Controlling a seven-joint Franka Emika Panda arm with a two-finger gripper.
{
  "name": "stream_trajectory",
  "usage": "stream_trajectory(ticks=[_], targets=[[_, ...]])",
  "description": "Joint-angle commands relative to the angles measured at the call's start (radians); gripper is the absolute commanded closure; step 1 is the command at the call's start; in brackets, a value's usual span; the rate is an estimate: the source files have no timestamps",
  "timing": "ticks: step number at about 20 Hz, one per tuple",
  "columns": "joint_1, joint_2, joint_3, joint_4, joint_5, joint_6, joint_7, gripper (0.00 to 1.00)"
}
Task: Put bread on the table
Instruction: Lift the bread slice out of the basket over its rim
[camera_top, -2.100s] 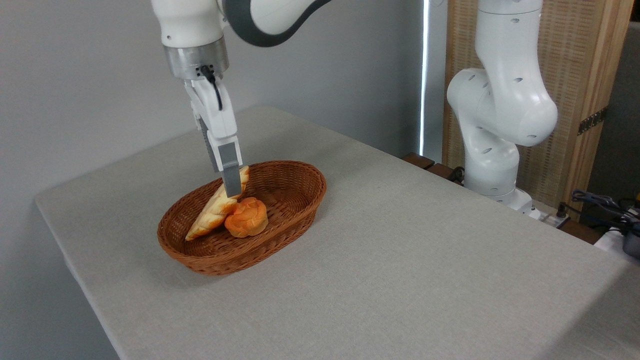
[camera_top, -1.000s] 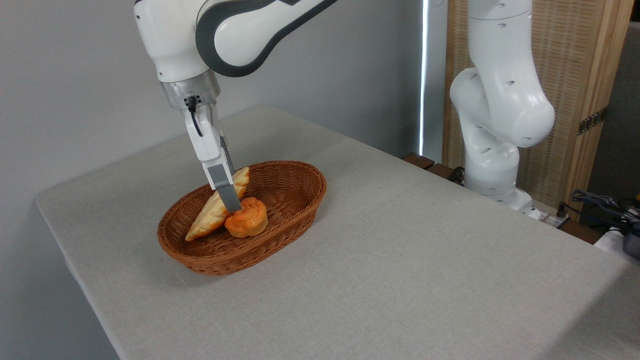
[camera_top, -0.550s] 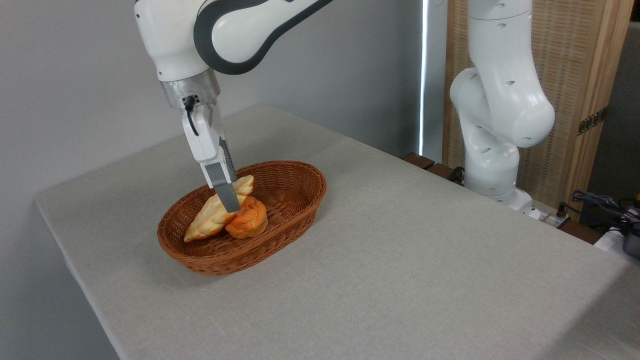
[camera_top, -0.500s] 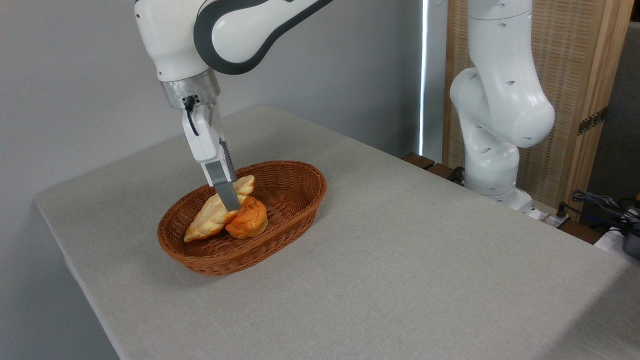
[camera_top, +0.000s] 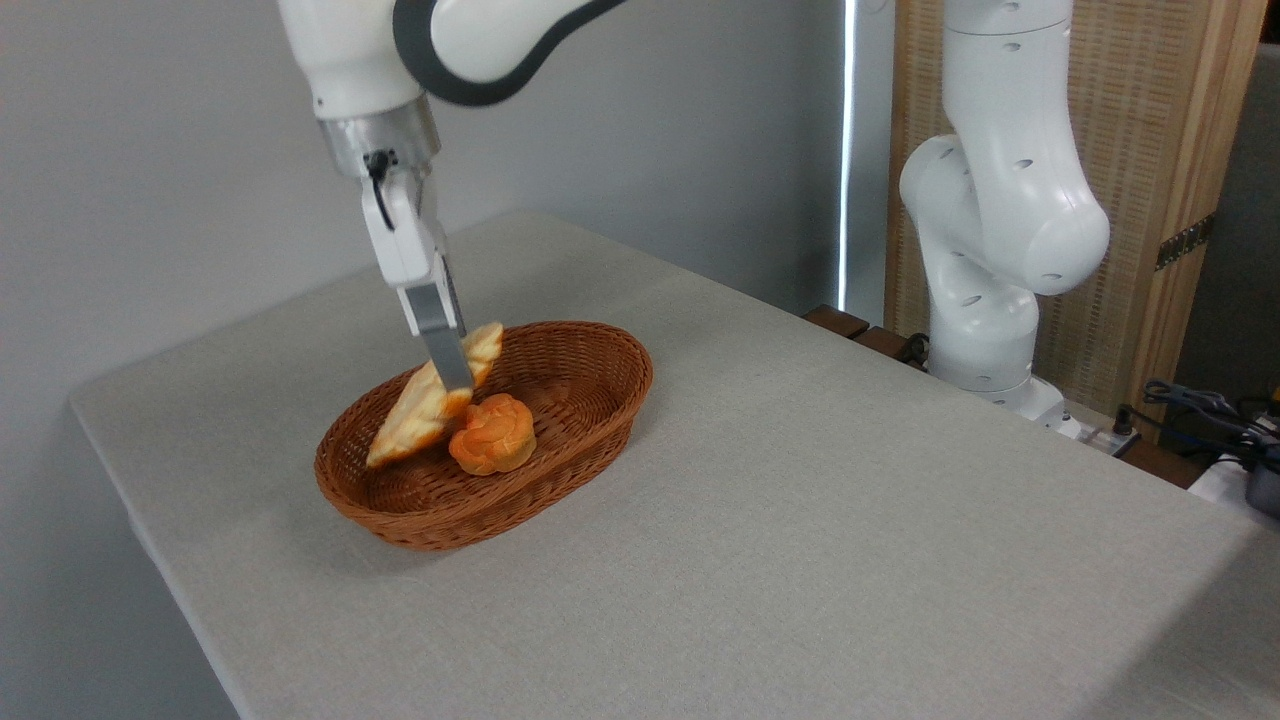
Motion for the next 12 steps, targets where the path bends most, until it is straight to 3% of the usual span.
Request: stream_trajectory(ticks=[1, 2, 6, 9, 12], targets=[[0.007, -0.089, 0.020, -0.001, 0.002, -0.064, 0.006, 0.56], [0.013, -0.109, 0.023, -0.001, 0.004, -0.077, 0.004, 0.56], [0.016, -0.162, 0.158, -0.003, 0.004, -0.114, 0.009, 0.54], [0.016, -0.157, 0.254, -0.004, 0.002, -0.120, 0.010, 0.52], [0.016, -0.122, 0.313, -0.007, 0.001, -0.185, 0.010, 0.50]])
